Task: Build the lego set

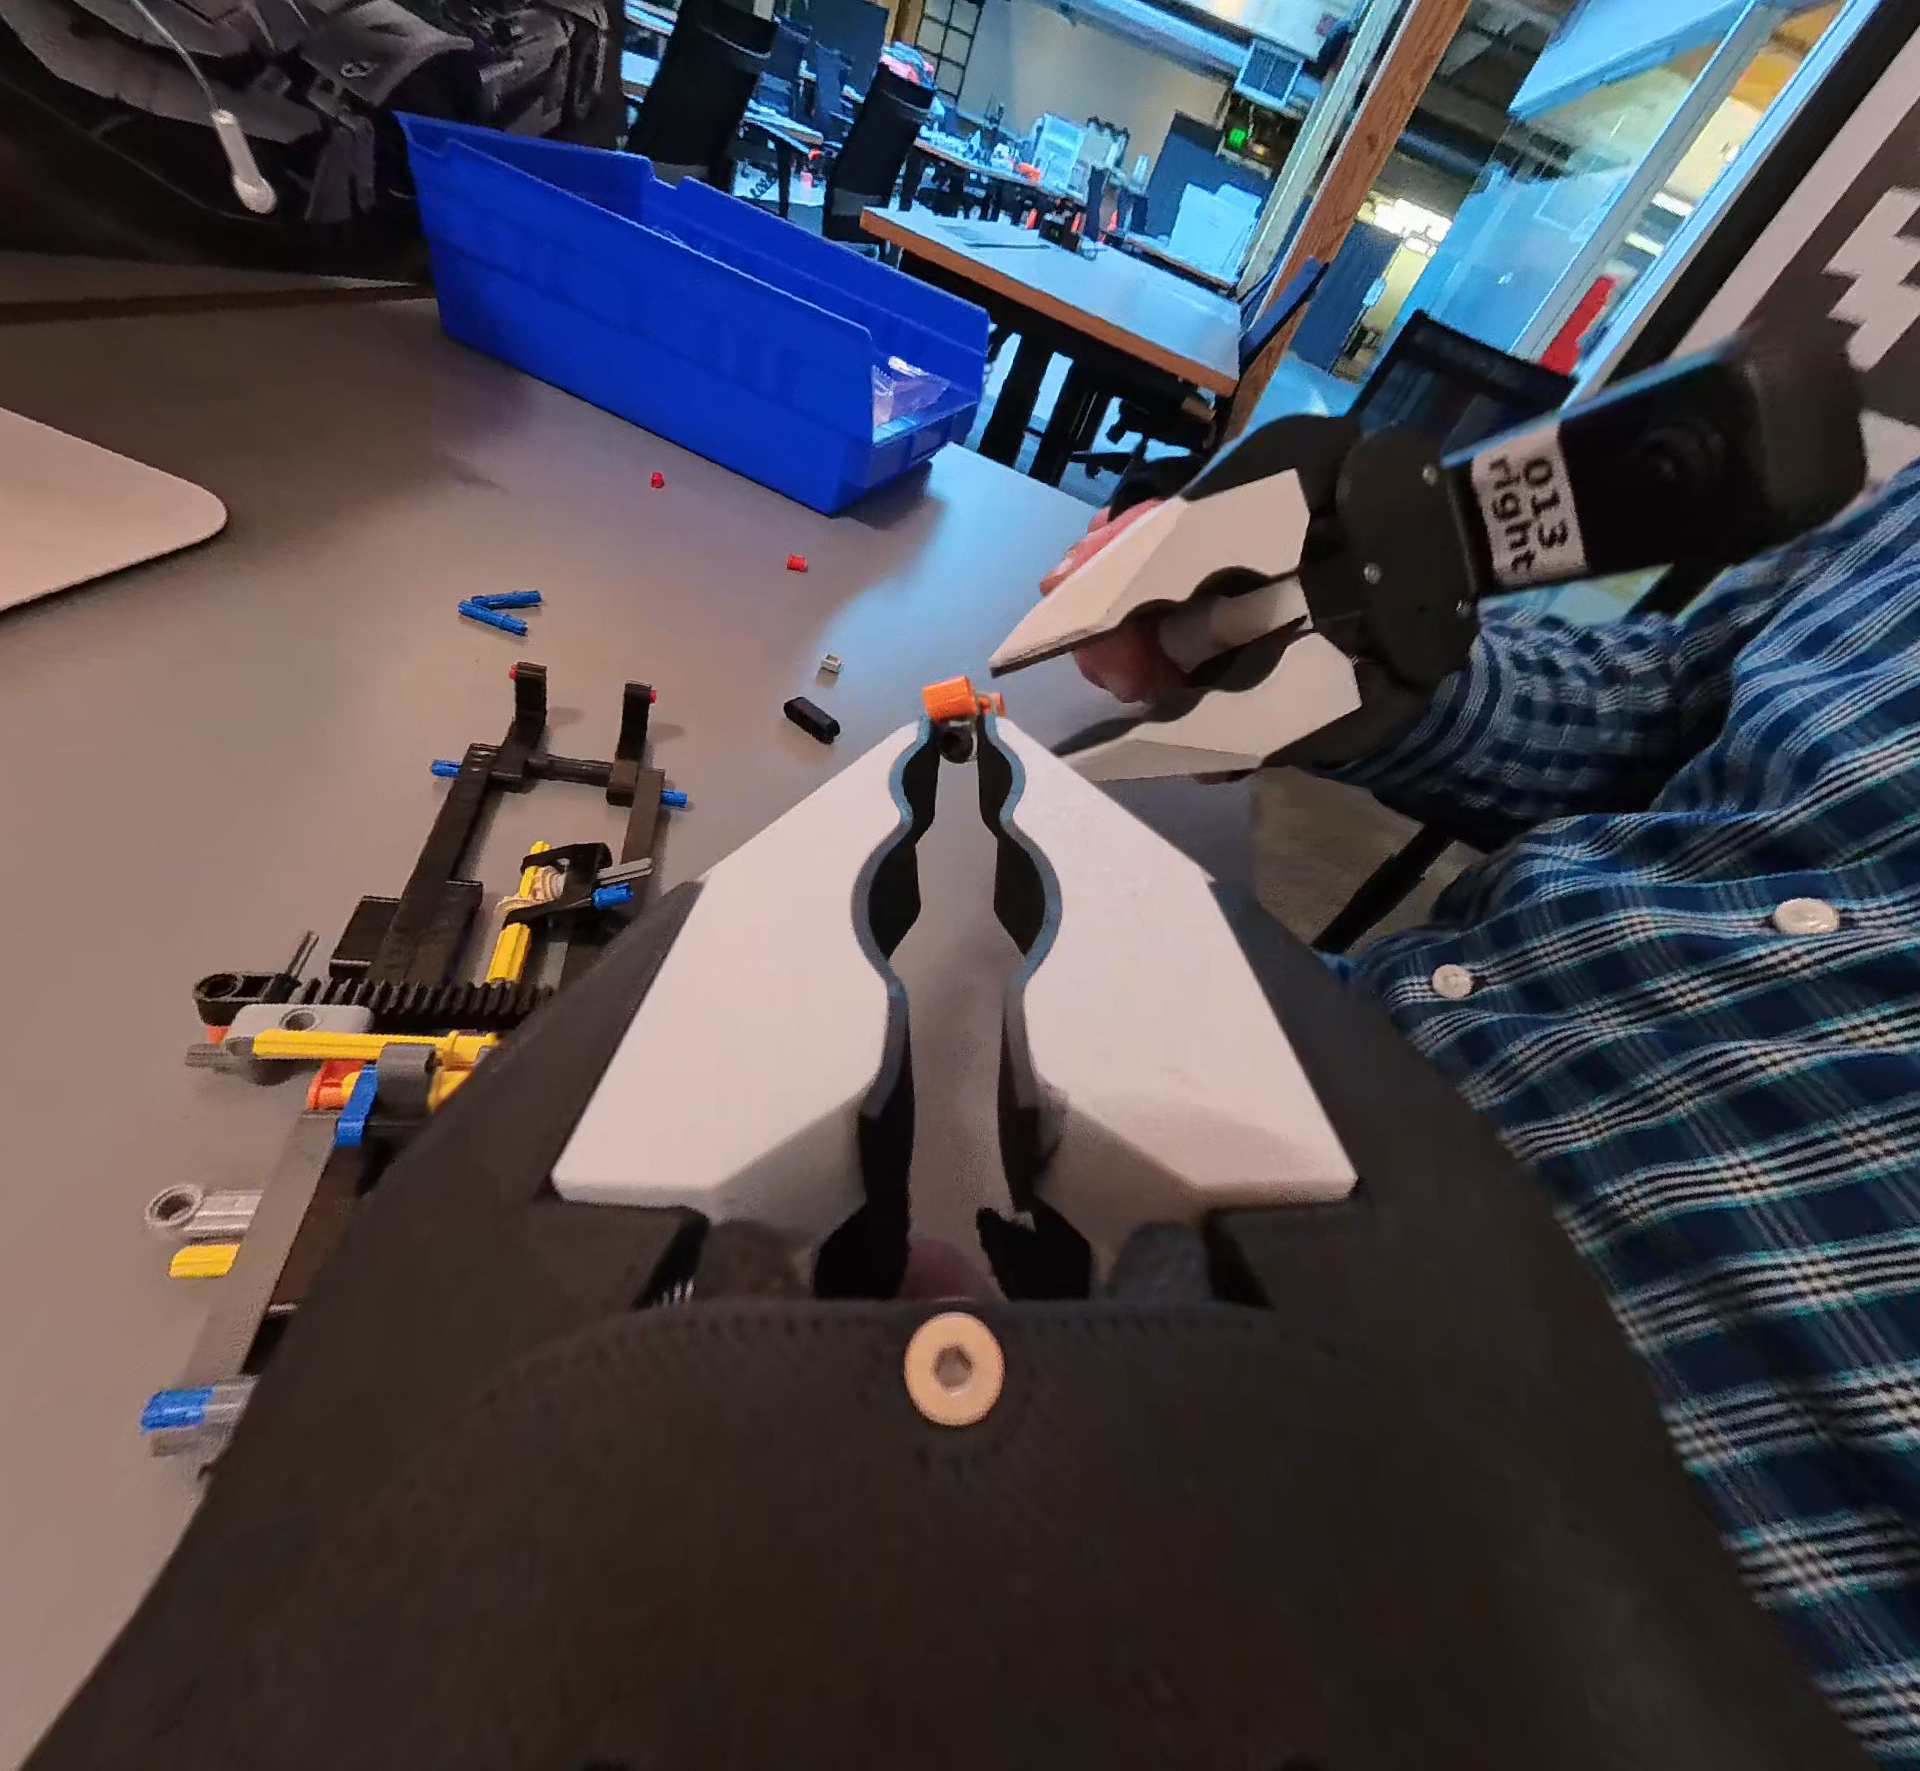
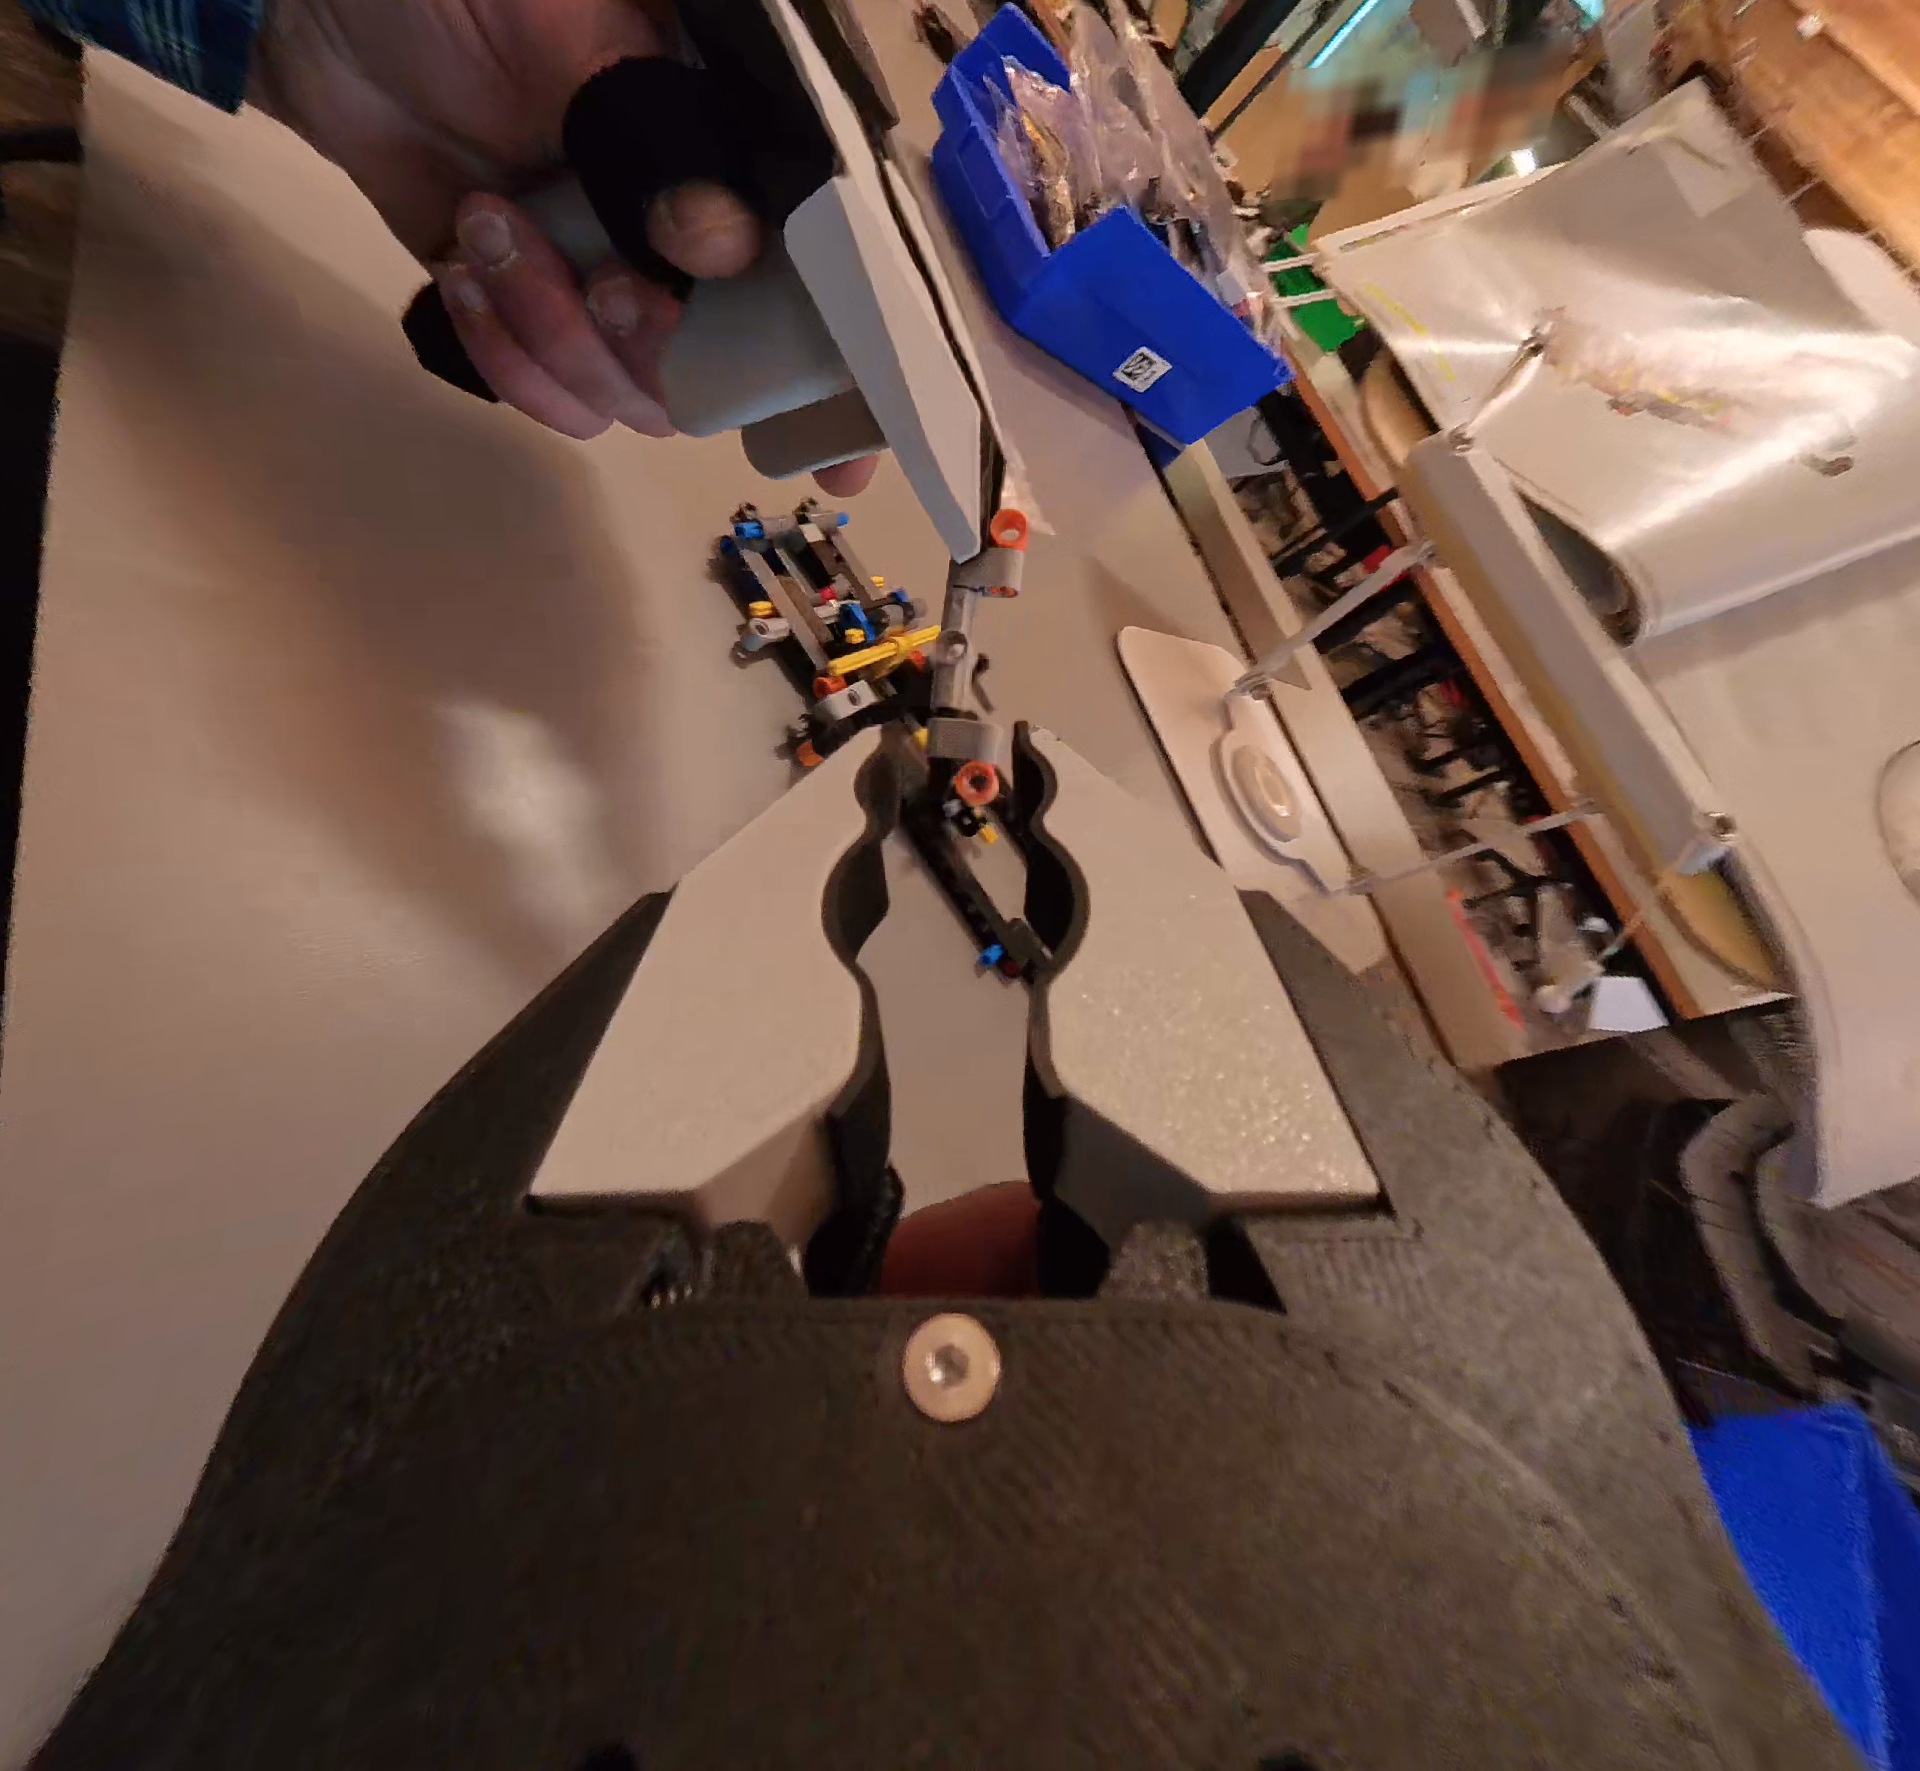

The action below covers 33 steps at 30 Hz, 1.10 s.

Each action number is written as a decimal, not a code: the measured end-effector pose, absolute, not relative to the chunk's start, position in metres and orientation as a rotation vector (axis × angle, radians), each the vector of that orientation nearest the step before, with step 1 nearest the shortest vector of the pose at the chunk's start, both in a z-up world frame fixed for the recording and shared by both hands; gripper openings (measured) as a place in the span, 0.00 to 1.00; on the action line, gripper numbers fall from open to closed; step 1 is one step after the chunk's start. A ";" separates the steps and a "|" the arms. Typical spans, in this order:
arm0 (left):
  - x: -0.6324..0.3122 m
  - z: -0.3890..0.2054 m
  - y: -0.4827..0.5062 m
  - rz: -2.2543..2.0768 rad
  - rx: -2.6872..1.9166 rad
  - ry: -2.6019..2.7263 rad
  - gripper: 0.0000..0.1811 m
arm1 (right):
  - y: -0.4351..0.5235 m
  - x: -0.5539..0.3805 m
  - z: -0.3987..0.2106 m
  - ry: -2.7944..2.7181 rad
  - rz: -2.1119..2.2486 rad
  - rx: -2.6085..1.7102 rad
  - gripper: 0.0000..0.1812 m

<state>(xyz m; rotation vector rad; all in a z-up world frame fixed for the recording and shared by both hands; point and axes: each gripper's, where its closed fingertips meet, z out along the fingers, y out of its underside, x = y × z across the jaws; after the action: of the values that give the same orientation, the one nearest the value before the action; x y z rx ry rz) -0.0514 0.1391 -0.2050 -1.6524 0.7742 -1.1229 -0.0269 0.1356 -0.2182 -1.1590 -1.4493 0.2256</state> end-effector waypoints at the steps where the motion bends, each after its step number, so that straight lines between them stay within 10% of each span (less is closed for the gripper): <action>1: -0.051 -0.206 0.138 -1.116 -1.649 0.788 0.03 | 0.135 -0.027 -0.220 -1.453 0.250 -1.175 0.11; 33: -0.066 -0.215 0.124 -0.862 -1.608 0.952 0.15 | 0.131 -0.033 -0.240 -1.461 0.762 -1.462 0.02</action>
<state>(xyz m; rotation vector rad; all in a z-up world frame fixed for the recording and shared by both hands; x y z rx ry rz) -0.0664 0.1237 -0.2152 -1.6079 0.9518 -0.8616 -0.0330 0.1310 -0.2398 -1.4622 -1.4613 0.7618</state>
